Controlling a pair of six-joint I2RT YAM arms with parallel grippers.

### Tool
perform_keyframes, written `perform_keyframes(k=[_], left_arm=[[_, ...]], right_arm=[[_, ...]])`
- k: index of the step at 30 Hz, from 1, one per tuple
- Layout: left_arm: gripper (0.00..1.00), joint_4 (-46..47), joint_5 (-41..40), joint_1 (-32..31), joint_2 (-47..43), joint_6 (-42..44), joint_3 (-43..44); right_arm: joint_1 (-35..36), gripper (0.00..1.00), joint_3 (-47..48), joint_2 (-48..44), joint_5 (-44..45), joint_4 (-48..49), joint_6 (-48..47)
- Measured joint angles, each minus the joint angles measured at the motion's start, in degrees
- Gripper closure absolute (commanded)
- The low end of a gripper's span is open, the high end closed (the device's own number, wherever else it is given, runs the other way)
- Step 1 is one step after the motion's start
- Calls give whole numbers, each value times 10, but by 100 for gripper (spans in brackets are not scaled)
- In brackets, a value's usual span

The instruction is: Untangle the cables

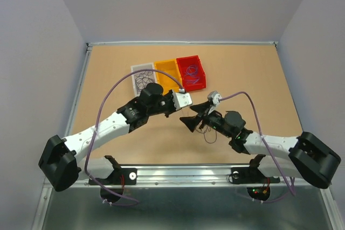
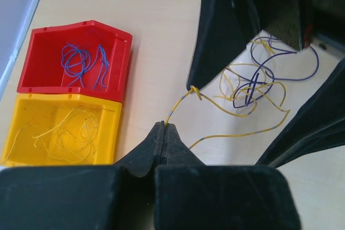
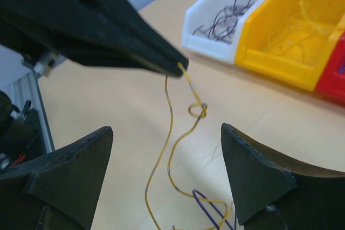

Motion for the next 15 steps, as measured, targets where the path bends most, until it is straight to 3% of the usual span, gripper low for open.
perform_keyframes(k=[2,5,6,11,13,15], left_arm=[[100,0,2,2,-12,-7,0],[100,-5,9,3,-29,-18,10],[100,-13,11,4,-31,-21,21],[100,-34,-33,4,-28,-43,160],[100,-100,-123,3,10,-49,290],[100,-98,-214,4,74,-60,456]], right_arm=[[0,26,4,34,-25,2,-2],[0,57,17,79,-47,6,1],[0,75,24,94,-46,7,4],[0,82,49,137,6,10,29],[0,94,51,148,50,12,48],[0,99,51,170,99,11,74]])
